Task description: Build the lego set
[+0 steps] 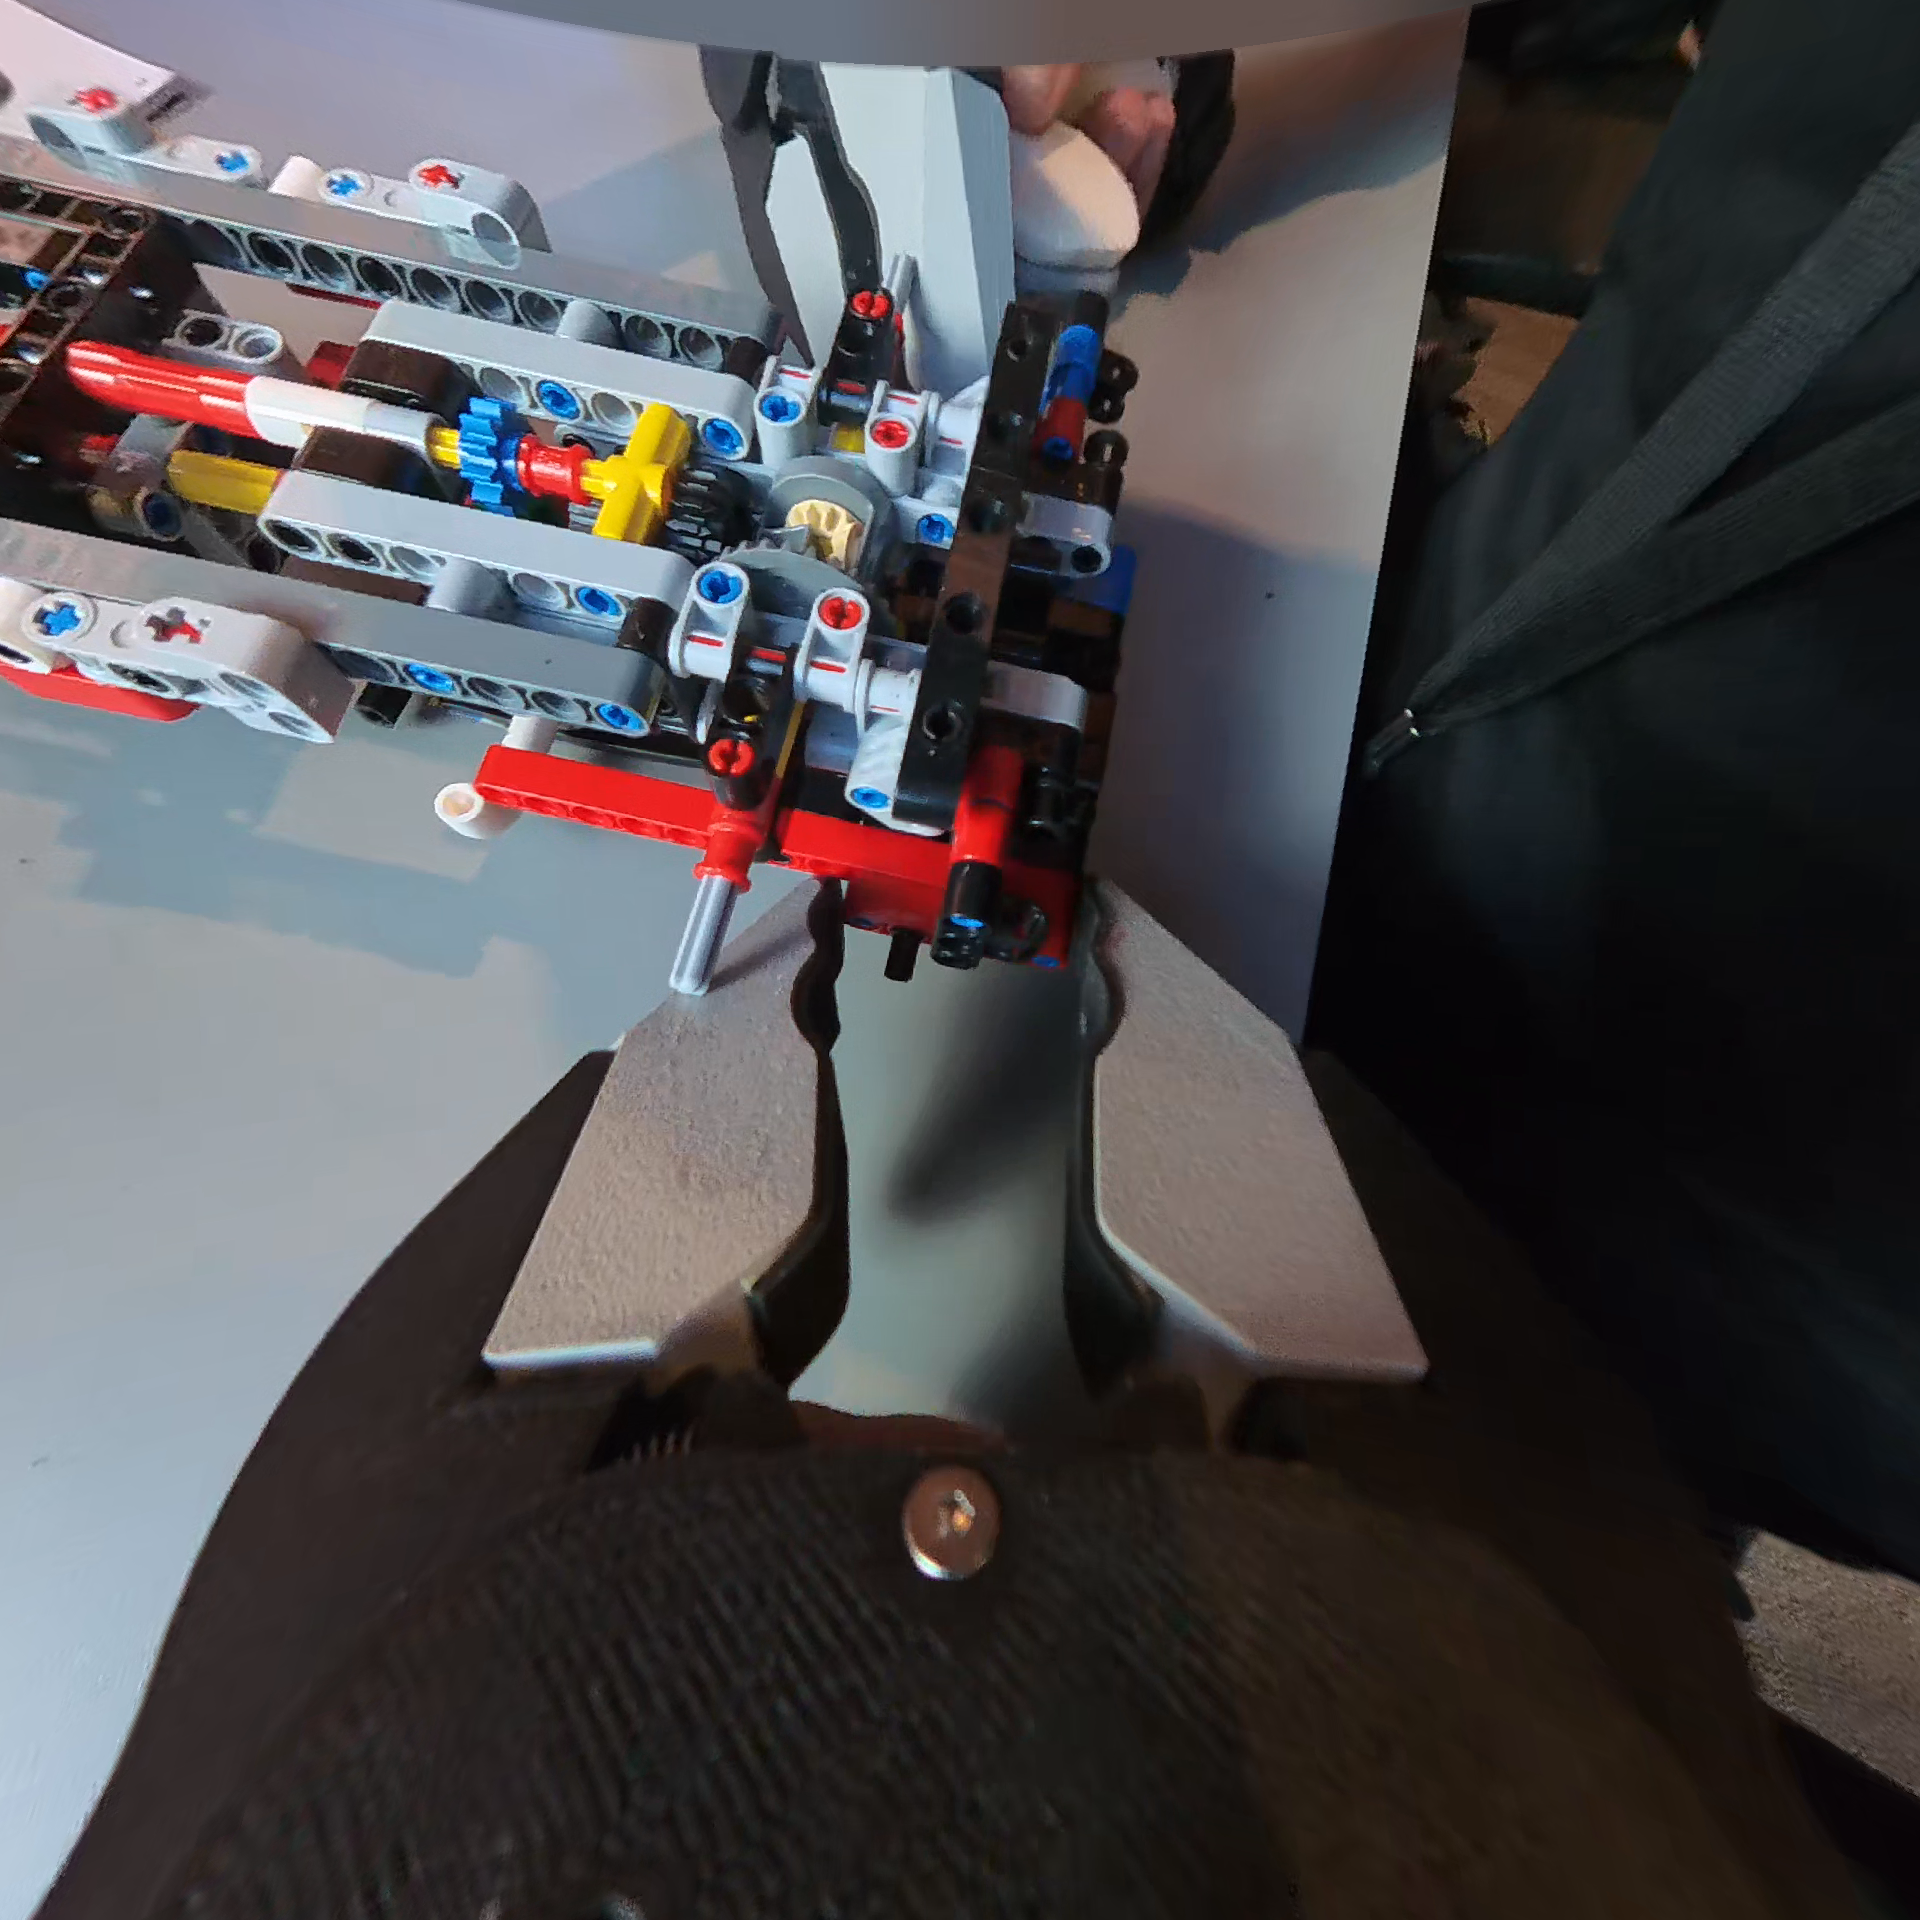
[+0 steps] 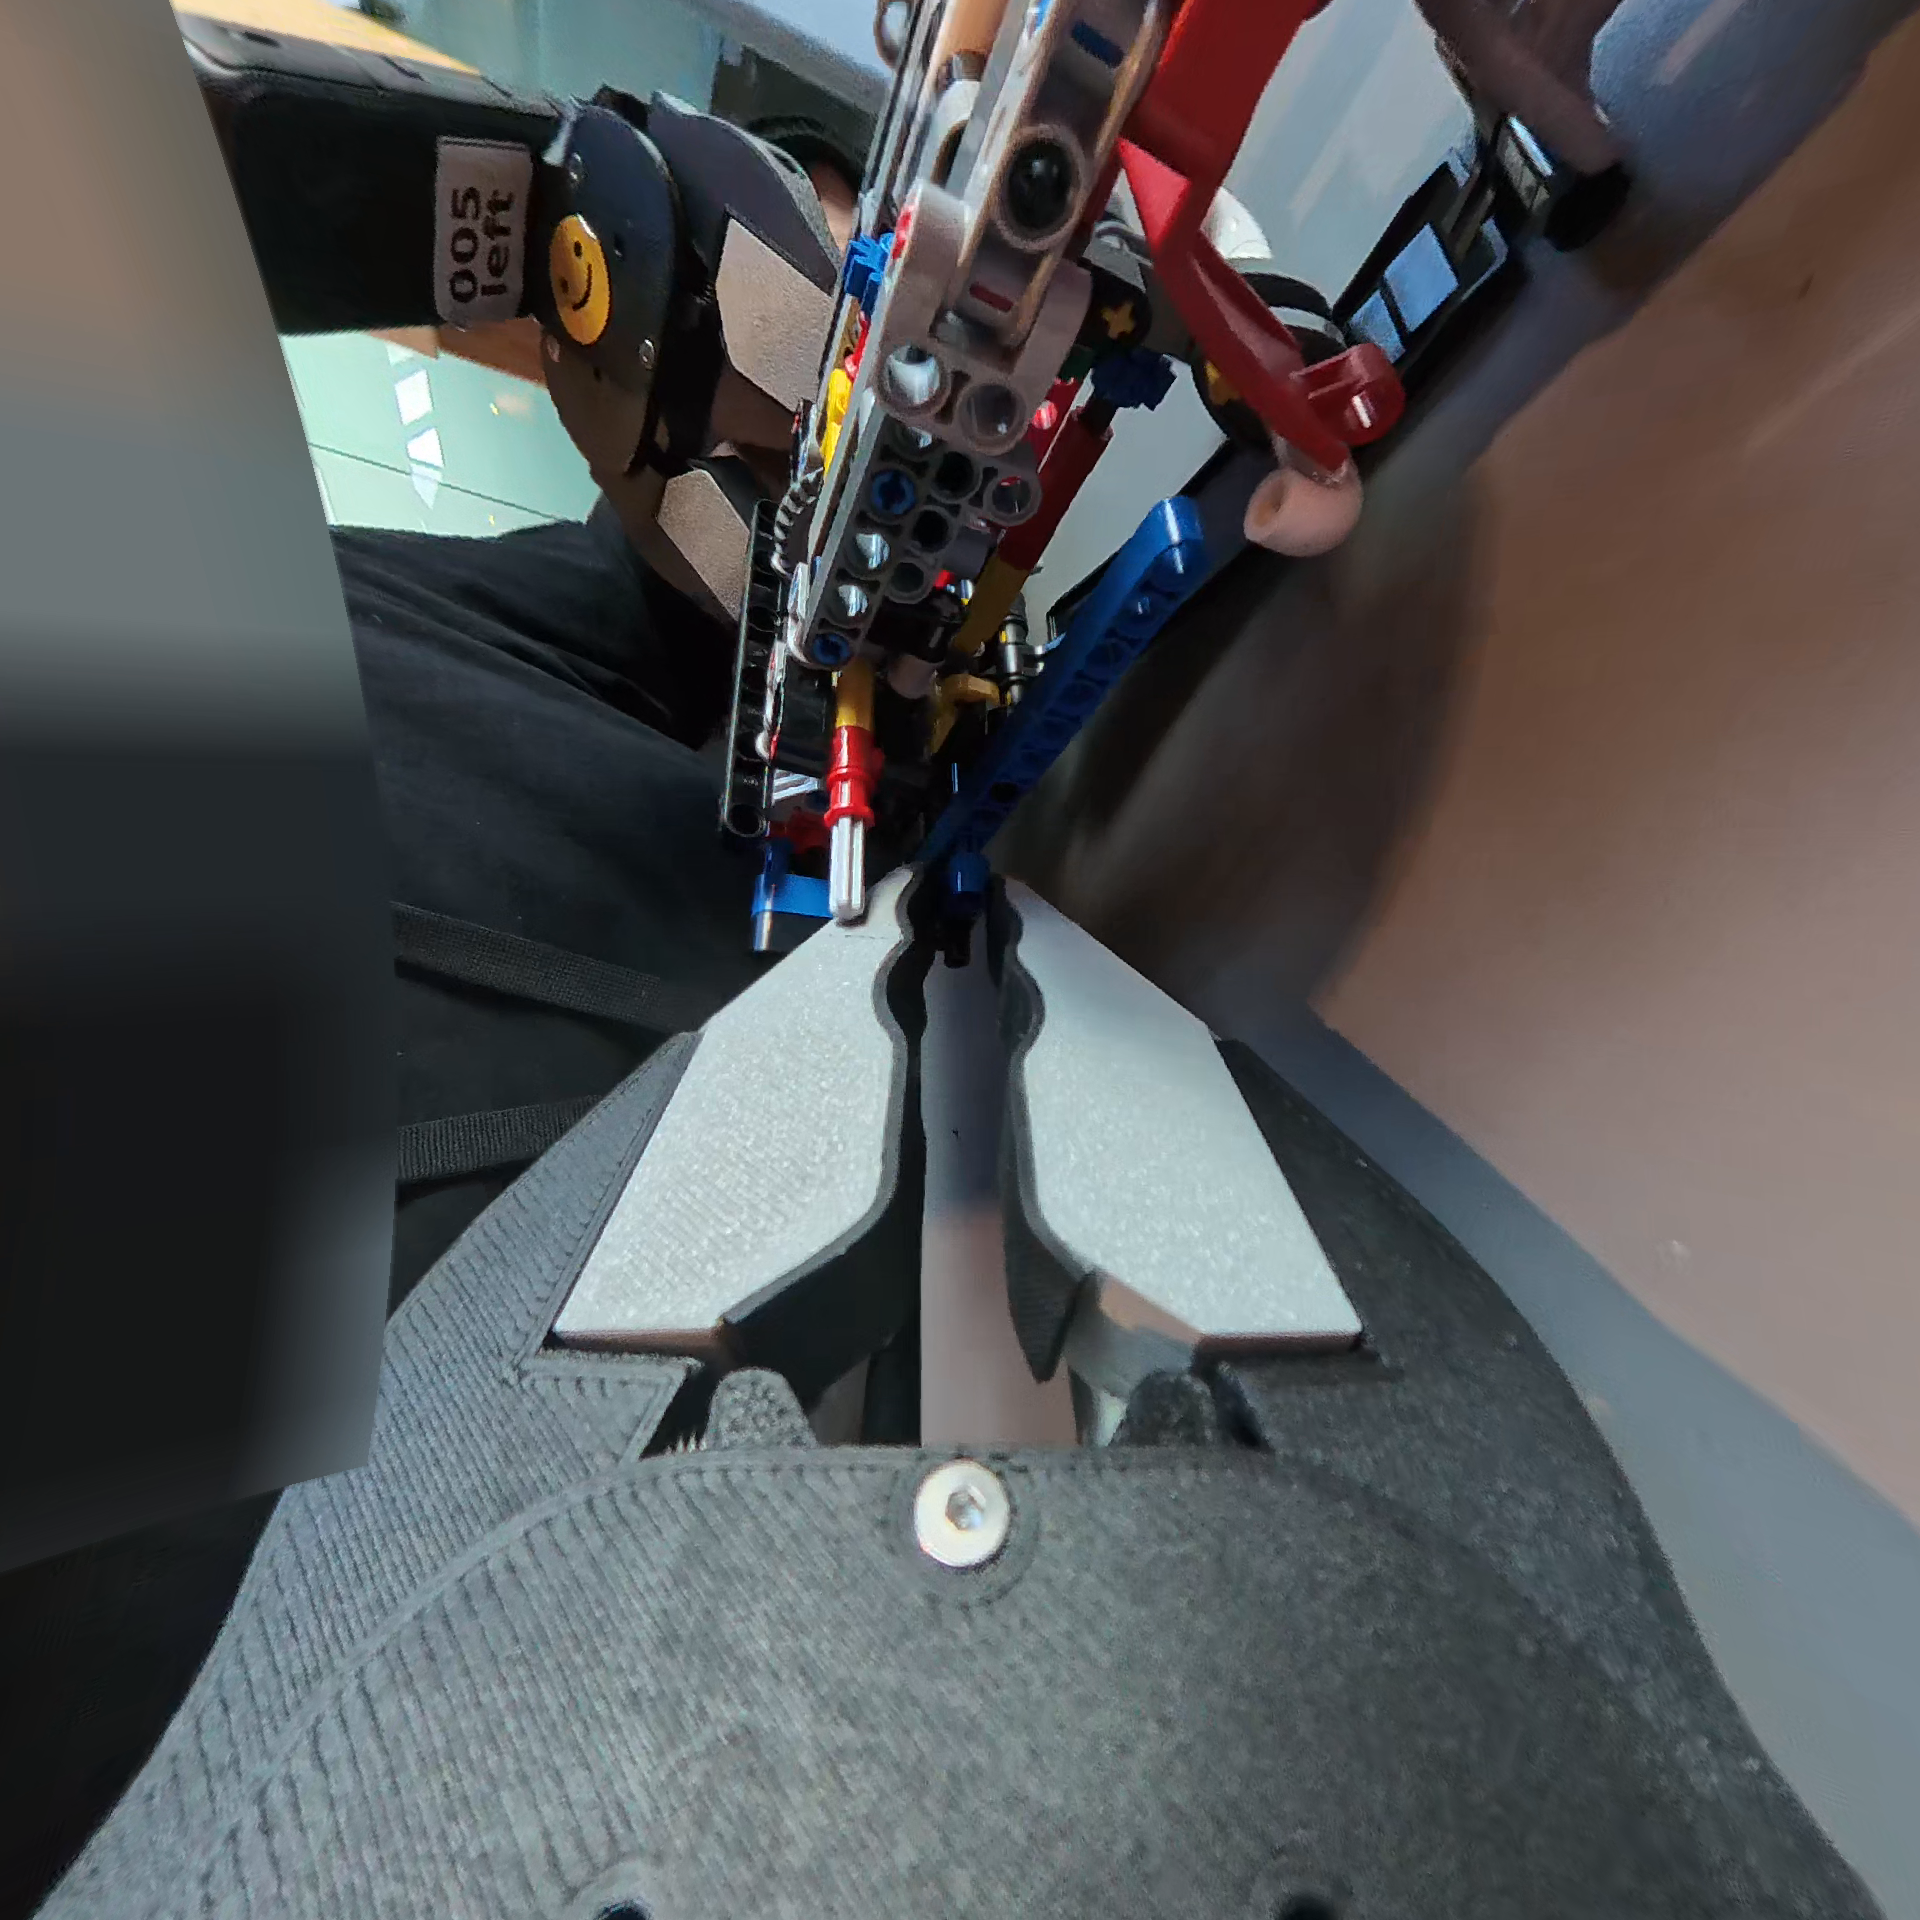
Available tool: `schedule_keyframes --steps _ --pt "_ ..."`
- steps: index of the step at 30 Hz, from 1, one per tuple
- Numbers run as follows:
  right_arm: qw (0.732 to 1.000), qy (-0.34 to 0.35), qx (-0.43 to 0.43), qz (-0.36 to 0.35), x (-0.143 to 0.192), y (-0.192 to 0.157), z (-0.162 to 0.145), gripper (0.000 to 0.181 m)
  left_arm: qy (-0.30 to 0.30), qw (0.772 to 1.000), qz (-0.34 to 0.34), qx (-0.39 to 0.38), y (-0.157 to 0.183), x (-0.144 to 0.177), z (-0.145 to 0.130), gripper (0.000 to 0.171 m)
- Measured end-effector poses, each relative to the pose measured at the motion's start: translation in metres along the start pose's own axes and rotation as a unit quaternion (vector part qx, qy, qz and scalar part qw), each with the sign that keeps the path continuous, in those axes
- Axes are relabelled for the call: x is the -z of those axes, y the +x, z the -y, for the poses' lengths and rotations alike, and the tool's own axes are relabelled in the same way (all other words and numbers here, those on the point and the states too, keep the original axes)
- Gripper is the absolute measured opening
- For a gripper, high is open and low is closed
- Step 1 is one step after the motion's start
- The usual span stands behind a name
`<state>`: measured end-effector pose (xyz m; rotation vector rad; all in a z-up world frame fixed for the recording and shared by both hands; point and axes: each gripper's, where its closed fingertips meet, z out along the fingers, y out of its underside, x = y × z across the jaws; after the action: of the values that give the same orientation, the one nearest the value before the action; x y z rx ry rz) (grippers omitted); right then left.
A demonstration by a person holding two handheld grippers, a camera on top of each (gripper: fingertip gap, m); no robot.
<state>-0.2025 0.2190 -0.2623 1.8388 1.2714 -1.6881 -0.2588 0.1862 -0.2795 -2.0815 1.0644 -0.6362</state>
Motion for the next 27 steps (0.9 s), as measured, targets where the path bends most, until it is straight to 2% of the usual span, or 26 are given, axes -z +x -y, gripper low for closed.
schedule_keyframes --steps 11,15,19,25,26,27 --pt "0.998 -0.036 -0.027 -0.048 0.005 0.008 -0.016 0.008 -0.033 0.998 0.035 -0.040 0.001 -0.008 -0.006 0.041" --pt "0.998 -0.015 -0.036 -0.044 0.008 0.006 -0.013 0.023 -0.024 0.999 0.025 -0.025 0.000 -0.007 -0.003 0.041" --pt "0.997 0.016 -0.027 -0.070 0.009 0.013 -0.009 0.000 -0.023 0.999 0.028 -0.028 0.001 -0.007 -0.004 0.041" --pt "0.998 0.024 -0.025 -0.051 0.007 0.005 -0.011 0.000 -0.017 0.999 0.029 -0.024 0.000 -0.006 -0.002 0.041" --pt "0.998 0.026 -0.030 -0.043 0.008 0.003 -0.011 0.012 -0.018 0.999 0.030 -0.025 0.000 -0.006 -0.002 0.042" --pt "0.998 0.028 -0.032 -0.041 0.008 0.003 -0.011 0.015 -0.018 0.999 0.030 -0.026 0.000 -0.007 -0.002 0.042"
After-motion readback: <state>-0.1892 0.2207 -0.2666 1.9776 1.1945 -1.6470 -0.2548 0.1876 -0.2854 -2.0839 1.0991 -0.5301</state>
